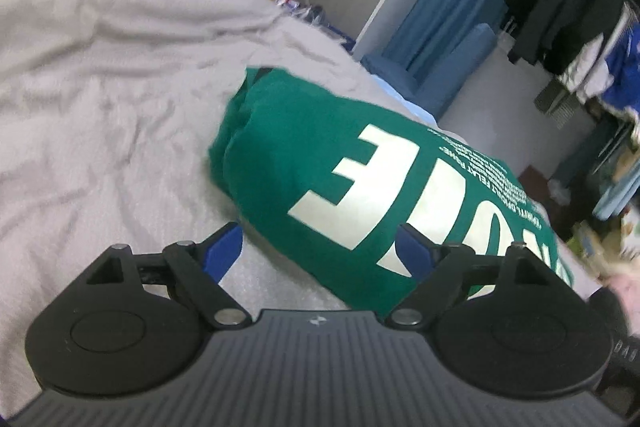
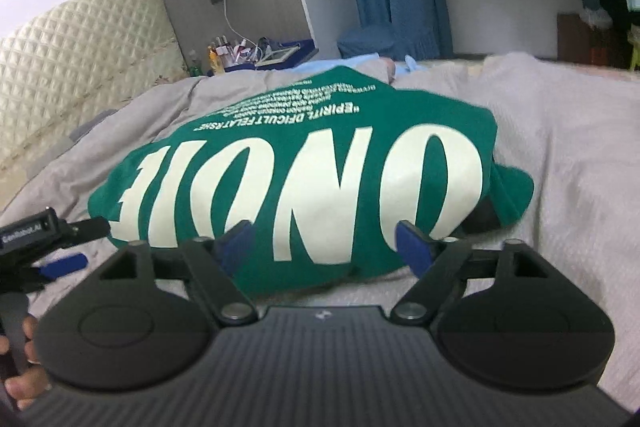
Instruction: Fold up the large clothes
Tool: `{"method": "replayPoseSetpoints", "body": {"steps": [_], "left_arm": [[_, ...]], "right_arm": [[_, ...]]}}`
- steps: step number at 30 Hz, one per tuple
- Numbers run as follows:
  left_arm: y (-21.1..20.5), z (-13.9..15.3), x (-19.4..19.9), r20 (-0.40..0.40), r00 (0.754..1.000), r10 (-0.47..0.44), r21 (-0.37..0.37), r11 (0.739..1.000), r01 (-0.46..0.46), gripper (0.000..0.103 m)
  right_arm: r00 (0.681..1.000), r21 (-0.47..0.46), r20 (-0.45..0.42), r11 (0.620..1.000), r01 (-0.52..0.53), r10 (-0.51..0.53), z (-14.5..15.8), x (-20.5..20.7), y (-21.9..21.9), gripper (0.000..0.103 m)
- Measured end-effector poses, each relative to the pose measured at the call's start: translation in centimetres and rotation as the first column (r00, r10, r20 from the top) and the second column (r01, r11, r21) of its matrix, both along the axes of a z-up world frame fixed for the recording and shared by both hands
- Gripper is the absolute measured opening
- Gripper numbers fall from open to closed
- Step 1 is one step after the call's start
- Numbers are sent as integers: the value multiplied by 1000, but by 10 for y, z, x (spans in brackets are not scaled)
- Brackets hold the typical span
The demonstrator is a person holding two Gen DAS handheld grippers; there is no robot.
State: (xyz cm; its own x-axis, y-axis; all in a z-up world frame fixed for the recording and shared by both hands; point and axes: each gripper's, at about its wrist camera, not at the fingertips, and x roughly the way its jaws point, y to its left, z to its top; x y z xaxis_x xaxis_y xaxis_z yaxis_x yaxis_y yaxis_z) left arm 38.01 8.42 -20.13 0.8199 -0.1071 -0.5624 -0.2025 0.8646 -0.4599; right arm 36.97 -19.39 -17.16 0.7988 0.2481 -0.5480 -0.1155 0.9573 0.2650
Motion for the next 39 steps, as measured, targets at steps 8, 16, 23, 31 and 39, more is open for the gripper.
{"method": "replayPoseSetpoints", "body": {"steps": [8, 16, 23, 31, 39], "left_arm": [[25, -31, 14, -51, 999, 0, -319, 948, -16, 92], [47, -74, 28, -35, 998, 45, -674, 737, -57, 96], [56, -95, 55, -56, 993, 103, -751, 651, -110, 96], [66, -106, 80, -96, 975, 199, -792, 578, -196, 98], [64, -99, 108, -87, 971, 223, -746, 631, -212, 96]], "right_arm": [[990, 362, -133, 928, 90, -45, -28, 21, -35, 103], [962, 672, -234, 693, 263, -139, -70, 34, -74, 103], [930, 725, -286, 583, 367, -229, -98, 51, -93, 103], [927, 776, -295, 507, 375, -233, -110, 82, -92, 103], [945, 775, -233, 543, 323, -231, -108, 113, -85, 103]]}}
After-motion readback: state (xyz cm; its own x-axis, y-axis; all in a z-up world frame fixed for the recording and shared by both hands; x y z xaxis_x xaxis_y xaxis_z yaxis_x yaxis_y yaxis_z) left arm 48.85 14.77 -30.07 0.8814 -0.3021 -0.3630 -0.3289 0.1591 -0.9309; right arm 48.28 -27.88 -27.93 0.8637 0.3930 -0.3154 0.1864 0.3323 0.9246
